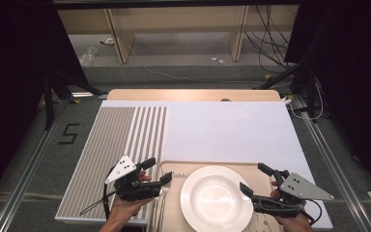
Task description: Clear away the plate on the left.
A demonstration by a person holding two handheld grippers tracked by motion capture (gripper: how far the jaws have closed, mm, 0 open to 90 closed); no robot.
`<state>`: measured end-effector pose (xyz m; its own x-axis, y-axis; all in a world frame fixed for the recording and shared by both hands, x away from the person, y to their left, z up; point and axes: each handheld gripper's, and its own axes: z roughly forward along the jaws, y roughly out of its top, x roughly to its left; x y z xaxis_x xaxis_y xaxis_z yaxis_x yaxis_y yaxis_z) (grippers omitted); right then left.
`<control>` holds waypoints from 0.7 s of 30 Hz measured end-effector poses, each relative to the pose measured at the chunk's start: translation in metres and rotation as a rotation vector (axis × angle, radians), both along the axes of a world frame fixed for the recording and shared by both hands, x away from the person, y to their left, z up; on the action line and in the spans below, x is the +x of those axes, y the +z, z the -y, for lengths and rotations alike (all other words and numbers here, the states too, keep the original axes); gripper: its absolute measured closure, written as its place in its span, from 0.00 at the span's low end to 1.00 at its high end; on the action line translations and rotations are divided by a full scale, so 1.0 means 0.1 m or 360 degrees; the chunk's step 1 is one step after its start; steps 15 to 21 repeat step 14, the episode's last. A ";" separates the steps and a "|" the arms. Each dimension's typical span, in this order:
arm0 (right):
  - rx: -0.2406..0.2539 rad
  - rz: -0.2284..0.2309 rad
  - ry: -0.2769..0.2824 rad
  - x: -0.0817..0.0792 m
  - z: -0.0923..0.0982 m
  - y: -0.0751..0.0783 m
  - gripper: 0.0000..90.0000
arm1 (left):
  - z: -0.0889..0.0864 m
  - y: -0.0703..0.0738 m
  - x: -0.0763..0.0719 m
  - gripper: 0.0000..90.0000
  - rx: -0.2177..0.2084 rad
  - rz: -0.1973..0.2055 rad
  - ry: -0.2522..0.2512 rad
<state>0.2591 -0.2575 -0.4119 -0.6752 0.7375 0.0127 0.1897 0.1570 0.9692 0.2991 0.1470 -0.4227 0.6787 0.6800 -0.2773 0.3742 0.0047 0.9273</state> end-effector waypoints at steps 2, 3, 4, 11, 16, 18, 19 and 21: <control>0.0000 0.0003 0.0000 0.00 0.00 0.00 0.20 | 0.00 0.00 0.00 0.21 -0.0008 -0.0001 0.0006; 0.0001 0.0003 0.0001 0.00 0.00 0.00 0.20 | 0.00 0.00 0.00 0.21 -0.0009 0.0001 0.0011; 0.0001 0.0003 0.0002 0.00 0.00 0.00 0.20 | 0.00 0.00 0.00 0.20 -0.0009 0.0000 0.0012; 0.0001 0.0005 0.0003 0.00 0.00 0.00 0.20 | -0.01 0.00 0.00 0.20 -0.0014 0.0005 0.0014; 0.0006 0.0000 0.0005 0.00 0.00 0.00 0.20 | -0.01 -0.01 0.01 0.20 -0.0009 0.0005 0.0016; 0.0006 0.0000 0.0005 0.00 0.00 0.00 0.20 | -0.01 -0.01 0.01 0.20 -0.0009 0.0005 0.0016; 0.0006 0.0000 0.0005 0.00 0.00 0.00 0.20 | -0.01 -0.01 0.01 0.20 -0.0009 0.0005 0.0016; 0.0006 0.0000 0.0005 0.00 0.00 0.00 0.20 | -0.01 -0.01 0.01 0.20 -0.0009 0.0005 0.0016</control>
